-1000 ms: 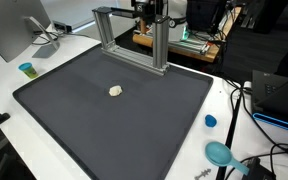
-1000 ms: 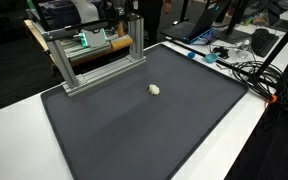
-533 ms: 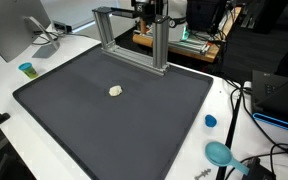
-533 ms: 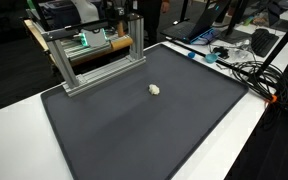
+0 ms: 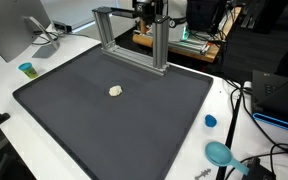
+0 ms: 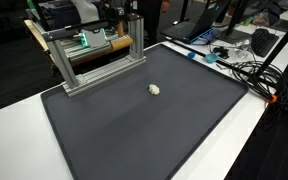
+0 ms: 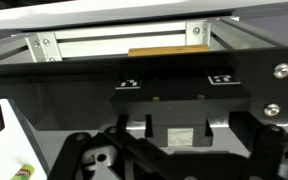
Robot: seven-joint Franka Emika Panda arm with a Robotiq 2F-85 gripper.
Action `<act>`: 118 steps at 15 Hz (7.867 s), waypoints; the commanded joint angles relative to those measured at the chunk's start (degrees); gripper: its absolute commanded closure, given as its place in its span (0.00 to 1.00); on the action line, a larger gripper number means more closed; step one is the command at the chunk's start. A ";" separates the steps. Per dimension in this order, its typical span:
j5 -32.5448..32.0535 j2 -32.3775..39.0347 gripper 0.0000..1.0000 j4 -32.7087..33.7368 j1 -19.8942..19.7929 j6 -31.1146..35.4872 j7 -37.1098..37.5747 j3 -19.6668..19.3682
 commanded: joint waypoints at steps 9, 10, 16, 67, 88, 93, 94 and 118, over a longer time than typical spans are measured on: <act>0.04 -3.49 0.21 0.03 -1.16 -0.07 2.84 0.84; 0.04 -3.41 0.16 0.03 -1.41 -0.14 3.47 0.91; 0.70 -3.05 0.25 -0.03 -1.35 -2.43 3.47 0.14; -10.64 13.97 0.78 27.33 -11.46 -13.62 -2.40 -7.08; -9.23 26.93 0.53 34.91 -5.73 -8.74 -1.38 -6.71; -2.10 29.08 0.78 32.26 -3.48 -4.73 -6.08 -7.14; 0.69 30.20 0.78 31.84 -2.59 -4.13 -7.73 -6.97; 1.82 51.25 0.78 45.79 1.71 0.59 -5.82 -5.41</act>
